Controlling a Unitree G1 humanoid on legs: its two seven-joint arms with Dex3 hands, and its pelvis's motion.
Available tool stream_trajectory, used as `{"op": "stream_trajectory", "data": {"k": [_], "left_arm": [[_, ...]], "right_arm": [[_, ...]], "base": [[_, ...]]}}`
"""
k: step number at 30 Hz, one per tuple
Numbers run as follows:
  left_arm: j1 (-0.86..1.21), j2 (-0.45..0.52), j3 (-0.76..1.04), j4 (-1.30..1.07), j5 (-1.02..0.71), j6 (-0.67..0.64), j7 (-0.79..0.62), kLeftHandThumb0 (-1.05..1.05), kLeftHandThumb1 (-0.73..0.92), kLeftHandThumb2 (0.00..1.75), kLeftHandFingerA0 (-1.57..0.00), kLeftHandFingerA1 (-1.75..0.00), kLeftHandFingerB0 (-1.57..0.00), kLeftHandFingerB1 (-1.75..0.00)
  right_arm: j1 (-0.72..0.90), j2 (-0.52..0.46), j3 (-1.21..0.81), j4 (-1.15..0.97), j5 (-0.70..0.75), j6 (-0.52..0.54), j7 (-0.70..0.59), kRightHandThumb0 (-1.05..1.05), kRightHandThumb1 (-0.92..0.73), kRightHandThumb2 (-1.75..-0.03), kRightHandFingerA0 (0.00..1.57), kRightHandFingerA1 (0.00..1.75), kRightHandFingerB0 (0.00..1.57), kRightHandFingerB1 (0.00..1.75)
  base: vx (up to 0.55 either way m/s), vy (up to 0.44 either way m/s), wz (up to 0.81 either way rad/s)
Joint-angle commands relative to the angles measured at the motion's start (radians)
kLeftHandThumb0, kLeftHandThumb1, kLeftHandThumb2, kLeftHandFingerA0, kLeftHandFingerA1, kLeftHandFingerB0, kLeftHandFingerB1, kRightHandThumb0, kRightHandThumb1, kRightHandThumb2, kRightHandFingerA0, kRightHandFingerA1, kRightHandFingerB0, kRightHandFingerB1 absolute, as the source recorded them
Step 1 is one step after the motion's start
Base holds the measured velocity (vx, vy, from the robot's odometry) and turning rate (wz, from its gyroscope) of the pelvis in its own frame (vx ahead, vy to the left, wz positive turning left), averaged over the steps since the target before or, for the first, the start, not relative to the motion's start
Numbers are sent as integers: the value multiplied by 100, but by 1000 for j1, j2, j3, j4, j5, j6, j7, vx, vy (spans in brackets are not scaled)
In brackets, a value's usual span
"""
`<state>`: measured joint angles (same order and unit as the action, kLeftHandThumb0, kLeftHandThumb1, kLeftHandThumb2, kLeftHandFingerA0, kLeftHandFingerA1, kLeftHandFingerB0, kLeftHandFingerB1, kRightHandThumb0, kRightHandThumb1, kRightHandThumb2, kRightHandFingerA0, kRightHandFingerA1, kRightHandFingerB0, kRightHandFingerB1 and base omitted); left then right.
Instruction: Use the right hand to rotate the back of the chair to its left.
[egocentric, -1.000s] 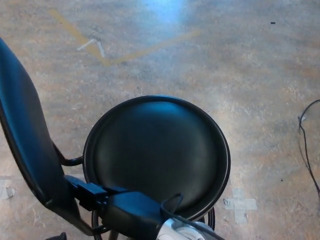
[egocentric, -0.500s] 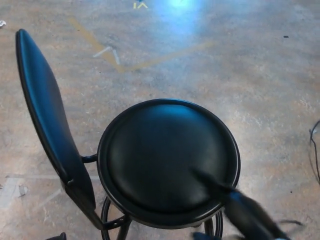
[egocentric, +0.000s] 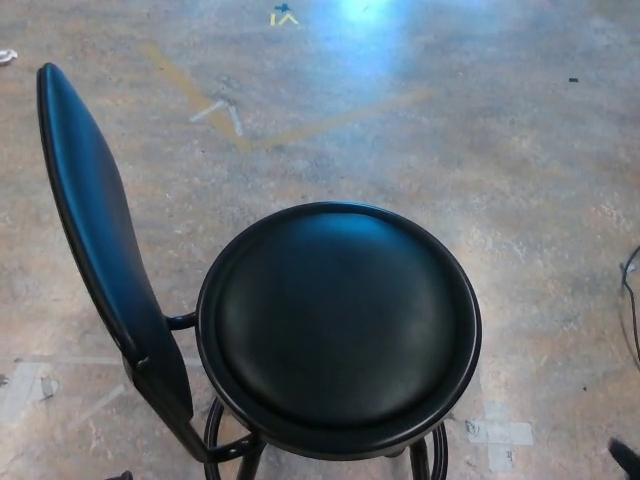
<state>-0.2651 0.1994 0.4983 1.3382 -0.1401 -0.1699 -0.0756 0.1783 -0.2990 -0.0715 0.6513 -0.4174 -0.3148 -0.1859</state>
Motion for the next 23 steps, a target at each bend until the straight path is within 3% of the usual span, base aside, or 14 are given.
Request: {"op": "stream_trajectory", "data": {"k": [1,2,5,6,7,9,13,14,16,18,19,21,22,23], "left_arm": [[19,-14,3,5,-17,1,-4,-105,41,78,-56,-149,-58,-141],[15,-10,2,5,-16,2,-4,-105,43,78,-56,-149,-59,-140],[8,-7,1,4,-15,-2,-4,-105,42,78,-58,-150,-61,-140],[7,-7,6,4,-19,-1,-1,-105,25,105,-62,-150,-64,-146],[5,-7,9,4,-22,1,0,-105,25,104,-61,-151,-64,-146],[2,-8,9,4,-22,4,2,-105,25,104,-63,-151,-65,-146],[-7,-13,15,1,-28,-4,-6,-105,26,102,-57,-150,-57,-147],[-7,-14,15,1,-28,-5,-5,-105,26,103,-59,-151,-56,-147],[-9,-15,15,1,-28,-7,-6,-105,27,103,-59,-149,-56,-146],[-12,-15,12,1,-24,-12,-5,-105,28,102,-58,-148,-55,-145],[-18,-16,10,0,-22,-16,-1,-105,28,103,-59,-148,-58,-145],[-23,-16,8,0,-22,-17,0,-105,27,103,-60,-149,-61,-146],[-25,-16,10,0,-24,-17,1,-105,25,102,-64,-152,-65,-148],[-27,-16,12,0,-26,-16,2,-105,25,102,-64,-152,-65,-148]], "right_arm": [[-62,12,-85,389,90,-97,-212,-79,-67,-102,4,46,10,33],[-72,17,-90,430,96,-107,-209,-77,-88,-68,12,37,10,25],[-89,21,-98,484,109,-132,-195,-79,-71,-105,5,45,10,33],[-89,26,-109,499,124,-141,-178,-74,-88,-67,10,35,9,23],[-92,27,-114,509,129,-148,-171,-76,-88,-68,11,37,10,23],[-103,22,-116,530,128,-167,-175,-78,-71,-105,4,46,9,32],[-132,19,-156,565,175,-211,-135,-81,-85,-68,11,36,11,22],[-132,17,-158,568,176,-217,-133,-81,-70,-105,4,46,11,30],[-133,15,-160,571,181,-233,-131,-80,-69,-104,4,46,11,31],[-139,13,-160,572,188,-245,-129,-80,-84,-67,11,35,11,22],[-147,12,-159,571,190,-245,-129,-76,-68,-105,2,44,9,32],[-154,8,-147,570,183,-246,-138,-75,-68,-106,0,43,8,31],[-157,8,-143,570,183,-248,-139,-81,-88,-68,10,31,9,23],[-158,8,-142,571,184,-249,-139,-81,-88,-68,10,31,9,23]], "base": [[0,0,0],[0,0,0],[0,0,0],[0,0,0],[0,0,0],[0,0,0],[0,0,0],[0,0,0],[0,0,0],[0,0,0],[0,0,0],[0,0,0],[0,0,0],[0,0,0]]}}
